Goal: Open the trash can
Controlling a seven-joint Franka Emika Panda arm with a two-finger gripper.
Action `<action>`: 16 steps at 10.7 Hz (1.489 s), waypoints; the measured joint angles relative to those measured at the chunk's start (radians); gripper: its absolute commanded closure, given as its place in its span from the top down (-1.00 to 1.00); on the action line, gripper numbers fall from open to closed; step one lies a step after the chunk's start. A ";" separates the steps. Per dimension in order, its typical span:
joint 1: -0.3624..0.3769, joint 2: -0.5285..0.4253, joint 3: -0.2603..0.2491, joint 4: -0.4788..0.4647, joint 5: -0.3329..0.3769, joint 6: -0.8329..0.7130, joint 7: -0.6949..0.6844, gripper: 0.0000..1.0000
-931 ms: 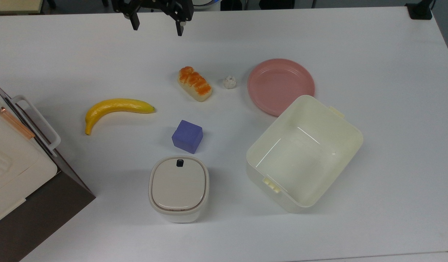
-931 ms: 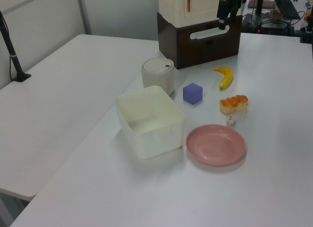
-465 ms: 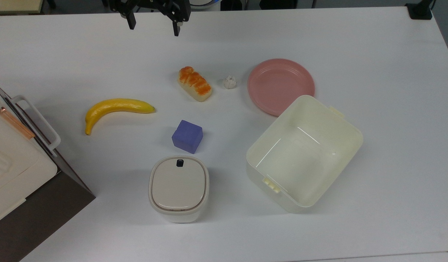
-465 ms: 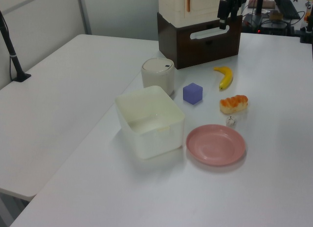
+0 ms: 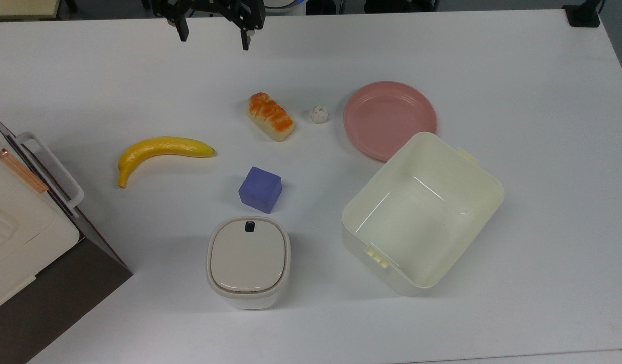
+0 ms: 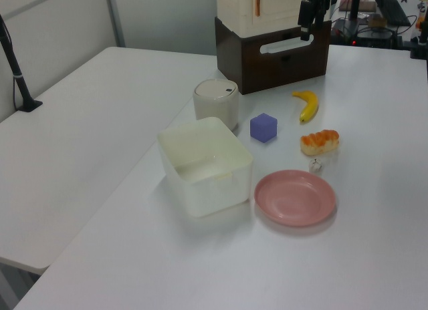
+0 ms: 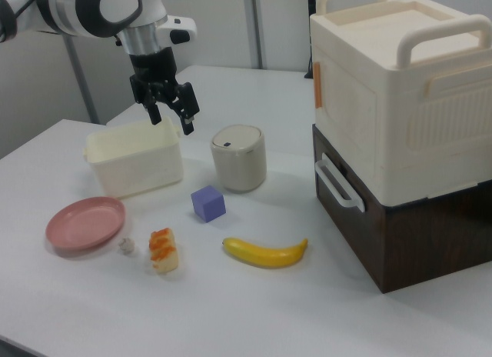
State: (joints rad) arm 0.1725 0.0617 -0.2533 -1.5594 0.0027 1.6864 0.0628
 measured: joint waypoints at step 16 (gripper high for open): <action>0.018 0.004 0.001 -0.001 0.000 0.053 -0.003 1.00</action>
State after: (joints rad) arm 0.1900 0.0654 -0.2524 -1.5604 0.0027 1.7397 0.0593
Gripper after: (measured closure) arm 0.000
